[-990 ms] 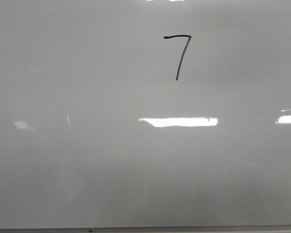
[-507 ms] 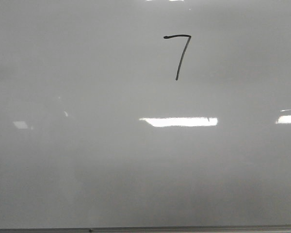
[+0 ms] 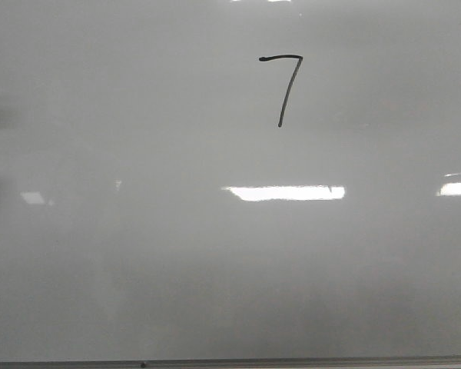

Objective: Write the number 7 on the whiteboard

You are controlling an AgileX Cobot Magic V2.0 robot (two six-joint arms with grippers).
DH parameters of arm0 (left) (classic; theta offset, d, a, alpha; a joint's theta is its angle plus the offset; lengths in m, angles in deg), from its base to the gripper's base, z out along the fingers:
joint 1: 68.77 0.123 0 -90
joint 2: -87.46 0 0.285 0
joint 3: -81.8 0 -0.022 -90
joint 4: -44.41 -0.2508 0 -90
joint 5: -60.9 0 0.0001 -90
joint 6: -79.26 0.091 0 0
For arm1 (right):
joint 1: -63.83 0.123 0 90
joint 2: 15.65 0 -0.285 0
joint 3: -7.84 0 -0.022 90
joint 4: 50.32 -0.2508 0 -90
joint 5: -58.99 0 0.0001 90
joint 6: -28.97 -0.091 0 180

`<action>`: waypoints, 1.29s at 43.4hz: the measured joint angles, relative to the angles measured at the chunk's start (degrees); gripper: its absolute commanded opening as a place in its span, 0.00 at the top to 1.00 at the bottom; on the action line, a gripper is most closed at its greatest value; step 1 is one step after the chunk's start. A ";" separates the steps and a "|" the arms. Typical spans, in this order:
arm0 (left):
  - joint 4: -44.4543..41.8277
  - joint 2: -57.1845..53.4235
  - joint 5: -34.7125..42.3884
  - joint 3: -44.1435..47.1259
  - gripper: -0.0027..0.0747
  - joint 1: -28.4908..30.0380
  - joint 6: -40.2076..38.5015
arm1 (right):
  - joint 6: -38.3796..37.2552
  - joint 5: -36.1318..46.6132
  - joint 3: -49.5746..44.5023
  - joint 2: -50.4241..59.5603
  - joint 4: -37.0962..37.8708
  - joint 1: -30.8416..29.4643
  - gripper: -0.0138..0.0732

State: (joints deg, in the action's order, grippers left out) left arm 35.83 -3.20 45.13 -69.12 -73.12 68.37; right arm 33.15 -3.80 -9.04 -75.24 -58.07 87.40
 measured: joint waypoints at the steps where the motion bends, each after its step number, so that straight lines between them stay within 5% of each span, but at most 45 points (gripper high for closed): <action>1: 0.00 0.45 0.00 -0.33 0.86 0.00 0.00 | 0.00 0.00 0.00 0.00 0.00 0.00 0.38; 10: 0.07 3.20 -0.25 -1.87 0.55 0.10 0.00 | 0.00 0.00 0.00 0.00 0.00 0.00 0.38; 15: 0.13 3.20 -0.35 -1.98 0.48 0.10 0.00 | 0.00 0.22 0.00 0.00 0.00 0.00 0.38; 25: 0.21 2.65 -1.03 -2.20 0.48 0.10 0.00 | 0.00 0.45 0.00 0.11 0.76 0.00 0.38; 41: -0.71 -13.86 -15.00 -3.46 0.49 -0.81 0.00 | 0.00 -0.50 -1.09 8.00 4.57 0.00 0.38; 56: -0.46 -35.13 -27.08 -2.50 0.49 -16.46 1.22 | 0.00 -1.11 -9.13 17.32 4.57 0.00 0.38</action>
State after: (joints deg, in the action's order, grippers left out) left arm 35.38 -38.33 18.05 -71.62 -89.58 69.59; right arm 33.15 -4.91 -18.16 -57.92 -53.50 87.40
